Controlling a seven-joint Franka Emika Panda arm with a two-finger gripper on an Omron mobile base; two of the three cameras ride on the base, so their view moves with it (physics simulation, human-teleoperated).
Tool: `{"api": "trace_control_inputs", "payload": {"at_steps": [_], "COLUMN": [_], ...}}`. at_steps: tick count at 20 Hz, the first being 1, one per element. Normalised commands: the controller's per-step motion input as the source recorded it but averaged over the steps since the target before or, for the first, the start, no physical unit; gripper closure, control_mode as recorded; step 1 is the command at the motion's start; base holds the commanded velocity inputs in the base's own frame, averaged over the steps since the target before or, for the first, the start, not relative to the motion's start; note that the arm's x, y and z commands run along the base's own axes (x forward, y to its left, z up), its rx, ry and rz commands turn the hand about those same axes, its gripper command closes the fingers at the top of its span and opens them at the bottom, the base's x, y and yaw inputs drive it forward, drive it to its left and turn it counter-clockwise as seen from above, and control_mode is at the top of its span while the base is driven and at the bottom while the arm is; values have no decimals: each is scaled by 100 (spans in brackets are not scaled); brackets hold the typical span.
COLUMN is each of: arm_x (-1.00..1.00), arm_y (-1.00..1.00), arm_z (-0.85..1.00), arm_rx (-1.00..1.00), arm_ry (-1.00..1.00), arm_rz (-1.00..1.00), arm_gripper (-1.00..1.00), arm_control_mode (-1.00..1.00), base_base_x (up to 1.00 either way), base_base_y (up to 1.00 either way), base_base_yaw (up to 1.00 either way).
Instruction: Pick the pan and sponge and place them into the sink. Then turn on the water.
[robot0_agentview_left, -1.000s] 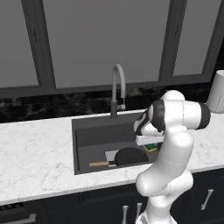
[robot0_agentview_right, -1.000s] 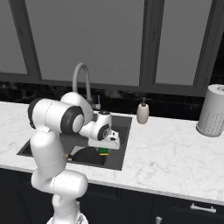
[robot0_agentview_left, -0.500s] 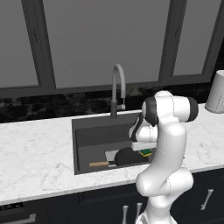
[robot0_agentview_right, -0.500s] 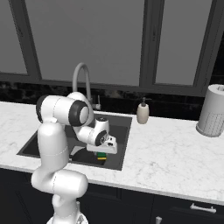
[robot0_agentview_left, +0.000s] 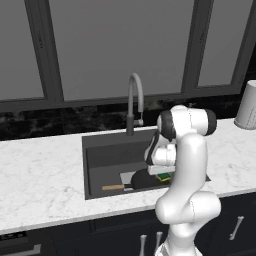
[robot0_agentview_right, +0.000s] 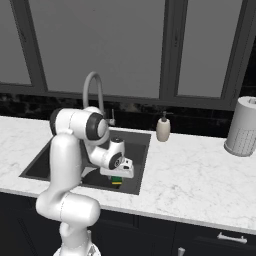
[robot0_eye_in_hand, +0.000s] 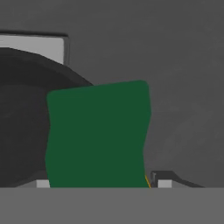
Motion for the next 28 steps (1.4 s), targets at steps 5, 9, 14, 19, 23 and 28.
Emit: {"api": "trace_control_inputs", "payload": {"at_steps": [5, 9, 14, 19, 23, 28], "arm_x": [23, 13, 0, 9, 4, 1], "arm_y": [3, 2, 0, 6, 1, 0], "arm_z": [-22, -12, -2, -15, -16, -6], "arm_rx": [0, 0, 0, 0, 0, 0], "arm_ry": [0, 0, 0, 0, 0, 0], "arm_rz": [0, 0, 0, 0, 0, 0], "arm_gripper": [100, 100, 100, -100, -100, -100], "arm_control_mode": [-100, -100, -100, -100, -100, -100], "base_base_x": [0, 0, 0, 0, 0, 0], "base_base_y": [0, 0, 0, 0, 0, 0], "base_base_yaw": [0, 0, 0, 0, 0, 0]}}
